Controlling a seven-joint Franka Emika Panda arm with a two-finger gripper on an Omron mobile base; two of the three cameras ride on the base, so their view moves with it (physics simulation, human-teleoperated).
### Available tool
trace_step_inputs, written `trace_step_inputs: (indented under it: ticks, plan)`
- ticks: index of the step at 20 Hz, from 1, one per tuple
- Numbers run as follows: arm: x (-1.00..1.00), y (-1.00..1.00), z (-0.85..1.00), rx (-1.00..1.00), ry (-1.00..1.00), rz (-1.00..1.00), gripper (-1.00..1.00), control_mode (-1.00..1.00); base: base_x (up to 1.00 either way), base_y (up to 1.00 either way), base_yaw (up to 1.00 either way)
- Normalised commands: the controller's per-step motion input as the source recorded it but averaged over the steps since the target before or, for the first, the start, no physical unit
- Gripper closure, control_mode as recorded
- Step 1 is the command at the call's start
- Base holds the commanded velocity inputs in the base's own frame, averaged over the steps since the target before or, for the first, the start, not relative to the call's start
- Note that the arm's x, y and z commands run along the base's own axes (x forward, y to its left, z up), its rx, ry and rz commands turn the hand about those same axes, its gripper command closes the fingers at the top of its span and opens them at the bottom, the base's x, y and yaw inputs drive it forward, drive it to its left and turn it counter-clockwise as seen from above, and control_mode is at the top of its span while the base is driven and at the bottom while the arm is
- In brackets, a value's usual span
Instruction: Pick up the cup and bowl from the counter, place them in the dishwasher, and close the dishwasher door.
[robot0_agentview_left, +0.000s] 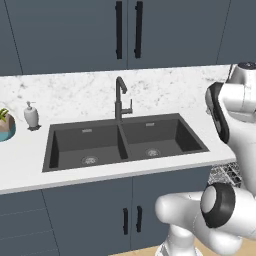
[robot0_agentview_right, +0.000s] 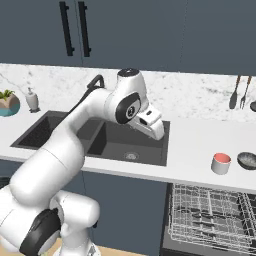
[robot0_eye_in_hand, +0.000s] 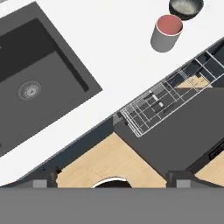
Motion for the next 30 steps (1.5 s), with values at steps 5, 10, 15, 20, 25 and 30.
trace_step_inputs:
  ticks: [5, 10, 15, 20, 25, 30]
  plan:
    - [0.15, -0.57, -0.17, -0.03, -0.01, -0.2, -1.0, -1.0, 0.0, 0.0, 0.0]
    - [0.35, -0.4, -0.04, -0.04, -0.01, -0.02, -1.0, -1.0, 0.0, 0.0, 0.0]
    - [0.27, -0.44, -0.17, -0.03, 0.0, 0.0, -1.0, -1.0, 0.0, 0.0, 0.0]
    - [0.02, -0.57, -0.31, 0.0, 0.0, 0.01, -1.0, -1.0, 0.0, 0.0, 0.0]
    - [0.07, -0.36, -0.26, 0.0, 0.0, 0.06, -1.0, -1.0, 0.0, 0.0, 0.0]
    - [0.17, -0.3, -0.28, 0.0, 0.0, 0.14, -1.0, -1.0, 0.0, 0.0, 0.0]
